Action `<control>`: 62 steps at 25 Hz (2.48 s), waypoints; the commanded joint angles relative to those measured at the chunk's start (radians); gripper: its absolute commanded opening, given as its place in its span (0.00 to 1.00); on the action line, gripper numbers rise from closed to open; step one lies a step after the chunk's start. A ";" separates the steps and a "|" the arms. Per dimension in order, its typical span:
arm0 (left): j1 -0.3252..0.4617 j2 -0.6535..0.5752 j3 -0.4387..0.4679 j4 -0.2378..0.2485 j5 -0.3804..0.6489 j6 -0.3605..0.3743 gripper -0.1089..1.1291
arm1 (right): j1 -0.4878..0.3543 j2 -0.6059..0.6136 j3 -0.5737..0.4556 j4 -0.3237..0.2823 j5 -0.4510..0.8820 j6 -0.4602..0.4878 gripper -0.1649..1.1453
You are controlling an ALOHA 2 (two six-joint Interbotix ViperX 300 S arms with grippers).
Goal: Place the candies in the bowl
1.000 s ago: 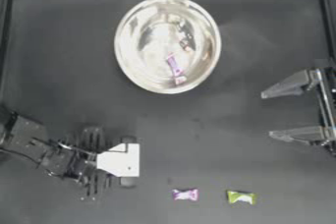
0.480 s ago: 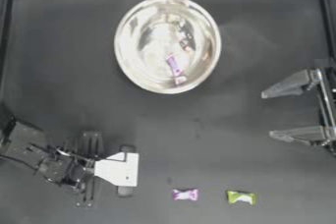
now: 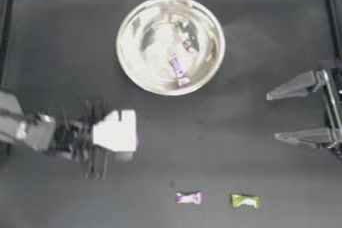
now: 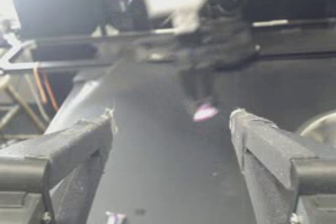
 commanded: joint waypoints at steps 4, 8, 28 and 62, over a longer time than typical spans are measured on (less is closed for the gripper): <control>0.202 -0.100 -0.054 0.015 -0.140 0.109 0.20 | 0.000 0.005 -0.008 0.008 -0.009 -0.002 0.88; 0.307 -0.060 -0.092 0.015 -0.204 0.166 0.20 | -0.011 0.005 -0.008 0.008 -0.009 0.000 0.88; 0.520 0.314 -0.314 0.014 -0.288 0.296 0.24 | -0.035 0.005 0.003 0.015 -0.025 -0.003 0.88; 0.225 -0.456 0.106 -0.141 -0.379 0.285 0.80 | -0.063 -0.067 0.021 0.014 -0.018 -0.005 0.88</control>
